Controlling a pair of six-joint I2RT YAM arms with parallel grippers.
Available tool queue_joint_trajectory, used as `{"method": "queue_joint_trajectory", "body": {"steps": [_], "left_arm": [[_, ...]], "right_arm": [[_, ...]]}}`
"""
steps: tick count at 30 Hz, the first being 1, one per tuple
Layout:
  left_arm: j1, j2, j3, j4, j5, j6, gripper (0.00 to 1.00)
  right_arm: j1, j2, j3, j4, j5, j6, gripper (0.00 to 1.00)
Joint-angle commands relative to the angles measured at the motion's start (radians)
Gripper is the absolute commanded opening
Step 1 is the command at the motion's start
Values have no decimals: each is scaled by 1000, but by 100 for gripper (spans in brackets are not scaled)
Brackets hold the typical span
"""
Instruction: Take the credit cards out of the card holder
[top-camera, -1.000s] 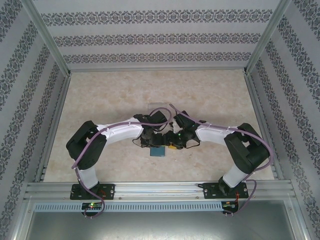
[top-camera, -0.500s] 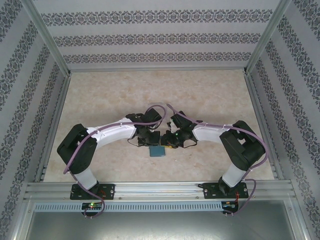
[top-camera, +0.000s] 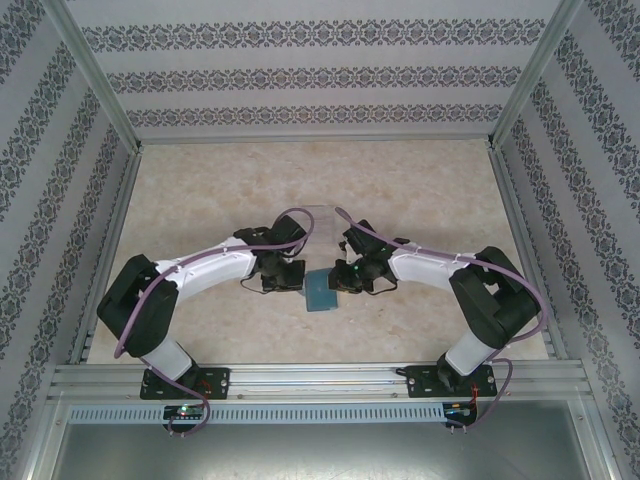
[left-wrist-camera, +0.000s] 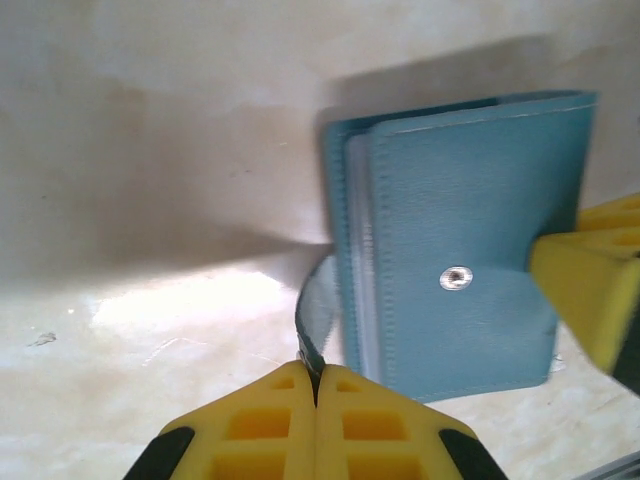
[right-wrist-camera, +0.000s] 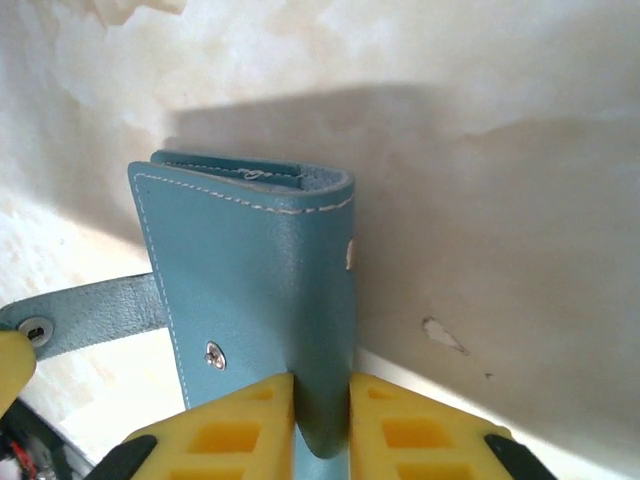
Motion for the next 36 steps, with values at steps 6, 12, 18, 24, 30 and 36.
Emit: {"method": "queue_joint_trajectory", "body": {"steps": [6, 12, 18, 24, 30, 36], "left_arm": [[78, -27, -137, 163, 140, -23, 7], [106, -33, -205, 224, 179, -26, 7], [113, -32, -259, 284, 199, -39, 7], [114, -37, -311, 363, 217, -71, 6], [114, -38, -351, 409, 226, -87, 6], [113, -40, -379, 434, 234, -97, 6]], "right_arm": [[63, 6, 128, -213, 186, -74, 40], [119, 41, 222, -293, 302, -43, 63], [175, 100, 319, -352, 402, 25, 82], [220, 190, 420, -399, 476, 63, 97], [241, 268, 508, -451, 527, 75, 98], [245, 315, 548, -493, 582, 77, 98]]}}
